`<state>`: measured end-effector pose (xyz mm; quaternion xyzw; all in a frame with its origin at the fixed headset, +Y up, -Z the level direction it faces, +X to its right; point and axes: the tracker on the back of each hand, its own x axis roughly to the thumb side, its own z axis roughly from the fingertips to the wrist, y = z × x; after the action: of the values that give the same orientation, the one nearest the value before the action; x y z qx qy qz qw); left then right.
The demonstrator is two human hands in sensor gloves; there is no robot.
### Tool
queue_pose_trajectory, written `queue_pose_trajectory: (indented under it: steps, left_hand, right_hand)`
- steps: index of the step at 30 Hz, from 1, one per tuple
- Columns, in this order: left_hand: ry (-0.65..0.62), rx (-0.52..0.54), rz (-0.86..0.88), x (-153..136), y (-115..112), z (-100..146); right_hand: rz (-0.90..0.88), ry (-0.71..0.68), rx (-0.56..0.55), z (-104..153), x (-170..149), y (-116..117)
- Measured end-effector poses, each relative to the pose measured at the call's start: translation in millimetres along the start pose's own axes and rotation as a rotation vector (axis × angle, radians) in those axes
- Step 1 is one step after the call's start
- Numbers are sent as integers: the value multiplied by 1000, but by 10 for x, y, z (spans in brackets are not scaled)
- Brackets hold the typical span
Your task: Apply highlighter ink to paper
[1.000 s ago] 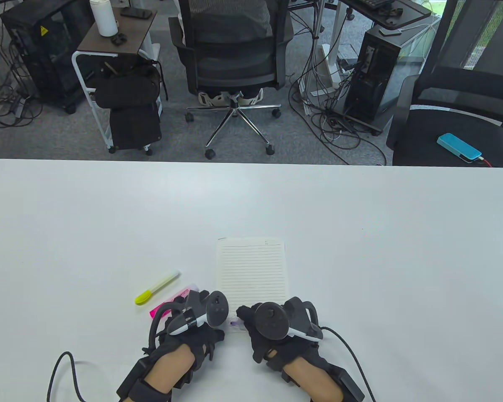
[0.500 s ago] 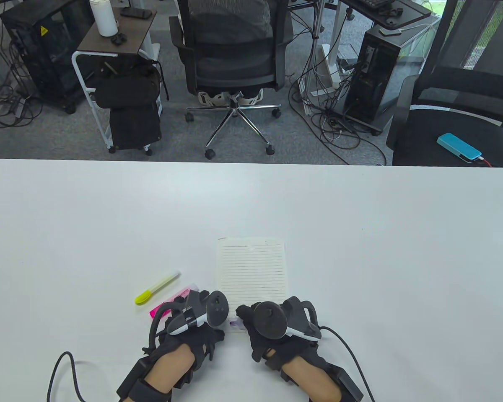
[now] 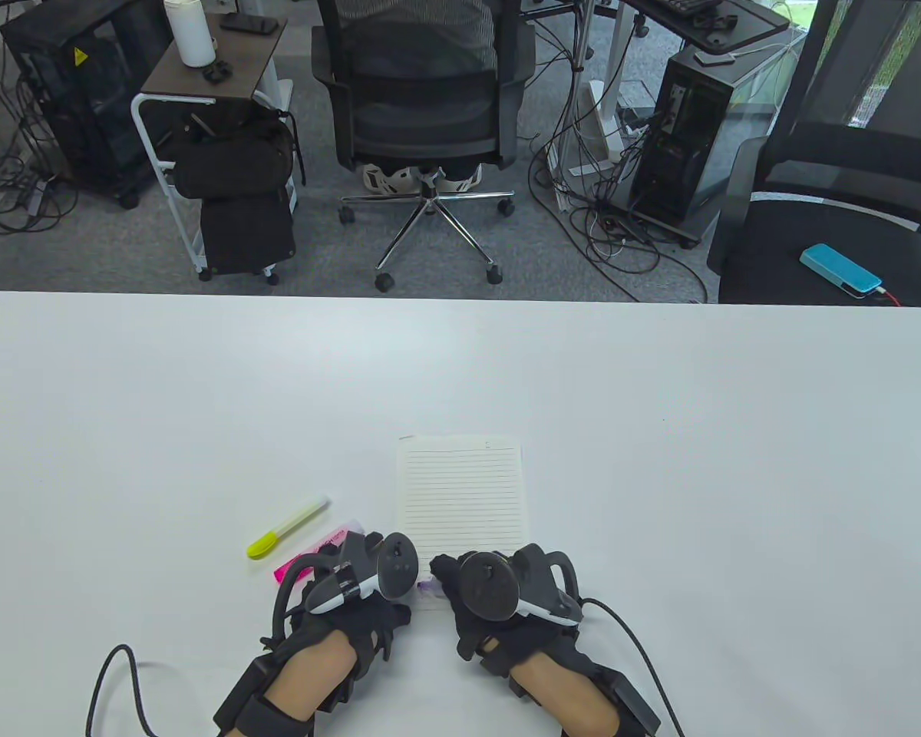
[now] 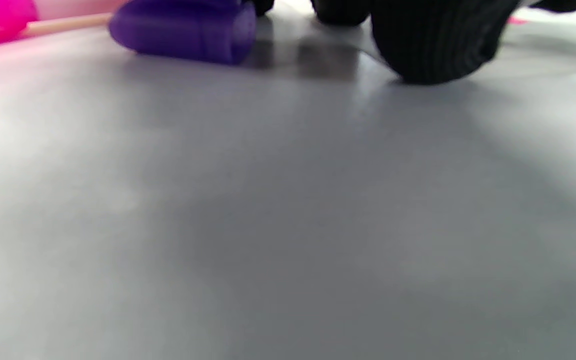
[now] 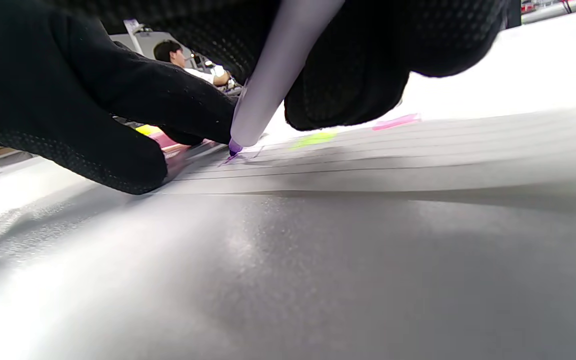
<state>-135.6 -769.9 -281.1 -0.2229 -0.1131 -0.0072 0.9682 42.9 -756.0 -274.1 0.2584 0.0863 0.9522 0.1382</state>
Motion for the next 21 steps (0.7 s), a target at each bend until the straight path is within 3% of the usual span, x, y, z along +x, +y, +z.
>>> queue_pose_trajectory:
  steps: [3, 9, 14, 18, 21]
  left_hand:
    - [0, -1, 0, 1, 1, 2]
    - [-1, -1, 0, 3, 2, -3]
    - [-1, -1, 1, 3, 4, -6]
    - [-1, -1, 1, 2, 4, -6]
    - [-1, -1, 1, 2, 4, -6]
  right_hand:
    - [0, 4, 33, 24, 9, -39]
    - [11, 11, -13, 1, -10, 10]
    - [-12, 18, 59, 29, 12, -51]
    - [25, 24, -6, 15, 5, -19]
    - [11, 25, 4, 7, -10, -16]
